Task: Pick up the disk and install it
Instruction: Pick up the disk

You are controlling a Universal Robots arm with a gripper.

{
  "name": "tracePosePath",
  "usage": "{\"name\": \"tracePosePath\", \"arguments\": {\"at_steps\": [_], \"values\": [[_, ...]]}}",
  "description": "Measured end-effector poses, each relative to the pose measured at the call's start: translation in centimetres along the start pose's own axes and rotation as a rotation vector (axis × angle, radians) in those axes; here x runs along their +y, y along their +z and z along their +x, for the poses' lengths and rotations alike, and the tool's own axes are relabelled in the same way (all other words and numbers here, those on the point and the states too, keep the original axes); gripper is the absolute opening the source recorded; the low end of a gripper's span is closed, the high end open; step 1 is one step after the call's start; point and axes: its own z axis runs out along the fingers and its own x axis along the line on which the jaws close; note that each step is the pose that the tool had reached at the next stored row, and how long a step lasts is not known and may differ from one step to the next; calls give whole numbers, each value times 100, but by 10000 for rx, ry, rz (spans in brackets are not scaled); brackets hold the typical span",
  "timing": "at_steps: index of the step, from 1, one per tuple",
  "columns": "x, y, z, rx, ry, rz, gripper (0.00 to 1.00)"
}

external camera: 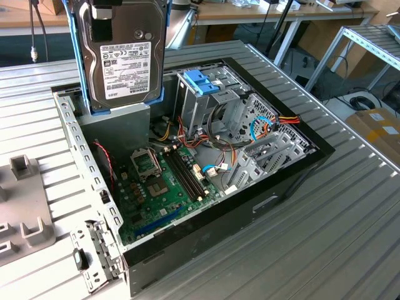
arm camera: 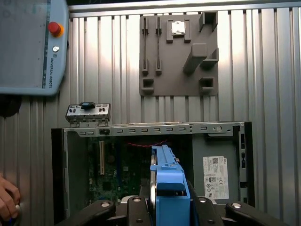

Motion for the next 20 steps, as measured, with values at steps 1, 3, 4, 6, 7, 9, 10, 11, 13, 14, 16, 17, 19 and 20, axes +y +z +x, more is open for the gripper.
{"name": "tracePosePath", "arguments": {"at_steps": [1,3,4,6,7,9,10,11,13,14,16,17,19,20], "values": [[0,1,8,0,0,0,37],[-1,2,27,0,0,1,37],[-1,3,37,-1,0,1,37],[-1,3,55,0,0,0,37],[-1,5,73,-1,0,1,37],[-2,5,84,0,0,0,37],[-2,6,92,0,0,0,37],[-2,6,98,0,0,0,37],[-2,7,111,-1,0,0,37],[-2,7,117,0,0,0,37],[-3,8,130,0,0,0,37],[-3,8,137,0,0,0,37],[-3,10,154,-1,0,0,37],[-3,10,158,0,0,0,37]]}}
